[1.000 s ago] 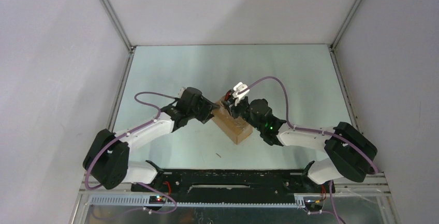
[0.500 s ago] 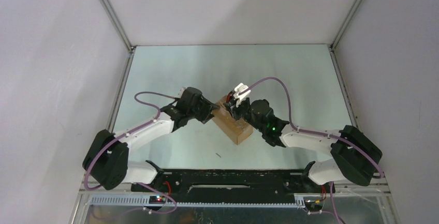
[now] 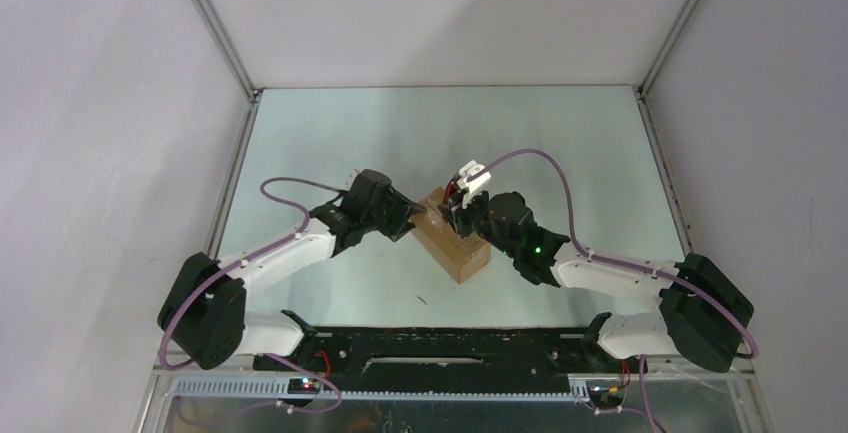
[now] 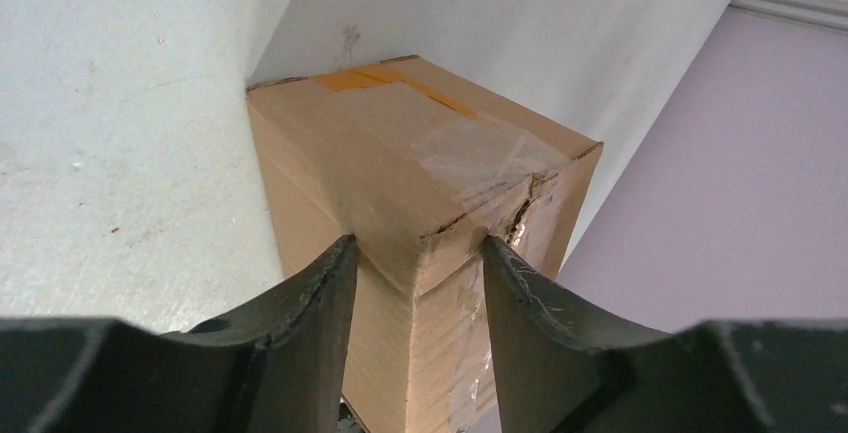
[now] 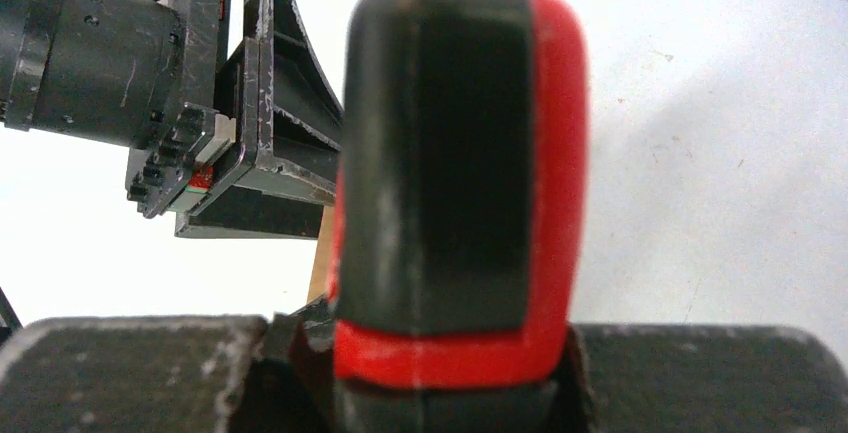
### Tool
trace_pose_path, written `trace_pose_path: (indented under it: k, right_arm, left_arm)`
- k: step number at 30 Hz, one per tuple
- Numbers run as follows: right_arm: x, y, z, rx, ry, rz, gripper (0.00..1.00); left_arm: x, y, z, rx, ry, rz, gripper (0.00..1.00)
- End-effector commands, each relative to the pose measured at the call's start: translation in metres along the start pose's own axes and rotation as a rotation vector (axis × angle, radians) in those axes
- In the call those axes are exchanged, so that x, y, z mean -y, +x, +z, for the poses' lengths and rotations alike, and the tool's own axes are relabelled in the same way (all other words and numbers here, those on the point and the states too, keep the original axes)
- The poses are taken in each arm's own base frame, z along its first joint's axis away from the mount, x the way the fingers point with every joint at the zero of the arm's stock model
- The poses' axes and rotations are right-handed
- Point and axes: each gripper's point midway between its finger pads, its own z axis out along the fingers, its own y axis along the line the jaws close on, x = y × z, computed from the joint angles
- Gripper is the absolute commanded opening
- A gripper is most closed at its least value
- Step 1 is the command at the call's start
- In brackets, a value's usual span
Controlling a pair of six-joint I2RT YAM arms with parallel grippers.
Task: Unpack the express box
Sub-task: Cut the express box at the center of the board.
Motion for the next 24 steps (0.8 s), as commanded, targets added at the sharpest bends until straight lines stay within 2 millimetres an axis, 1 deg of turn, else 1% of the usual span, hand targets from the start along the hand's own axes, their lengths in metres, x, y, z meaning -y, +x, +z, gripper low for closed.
trace_pose_path:
  k: [1,4,5,9,12,15,20,22,24]
  right_arm:
    - [-0.004,0.017,0.002,-0.070,-0.017,0.009,0.00]
    - [-0.006,0.013,0.008,-0.046,-0.020,0.016,0.00]
    - [-0.005,0.012,0.011,-0.043,-0.017,0.013,0.00]
    - [-0.008,-0.001,0.019,0.004,-0.031,0.005,0.00]
    - [-0.009,-0.009,0.024,0.030,-0.038,0.006,0.00]
    - [-0.013,-0.015,0.027,0.047,-0.061,0.005,0.00]
    - [-0.014,-0.021,0.027,0.063,-0.071,-0.003,0.00]
    - [-0.014,-0.024,0.026,0.068,-0.075,-0.009,0.00]
    - [-0.016,-0.026,0.026,0.075,-0.083,-0.011,0.00]
  left_arm:
    - [0.003,-0.021,-0.002,0.084,-0.007,0.033,0.56]
    - [0.020,-0.016,-0.009,0.053,0.066,0.077,0.71]
    - [0.023,-0.013,-0.011,0.032,0.083,0.090,0.75]
    - [0.026,-0.004,-0.013,-0.012,0.125,0.101,0.81]
    - [0.033,0.004,-0.010,-0.057,0.181,0.101,0.82]
    - [0.035,0.013,-0.003,-0.105,0.200,0.111,0.81]
    - [0.012,0.011,0.006,-0.098,0.136,0.071,0.78]
    - [0.007,0.009,0.008,-0.093,0.121,0.063,0.78]
    - [0.007,0.009,0.011,-0.094,0.122,0.061,0.78]
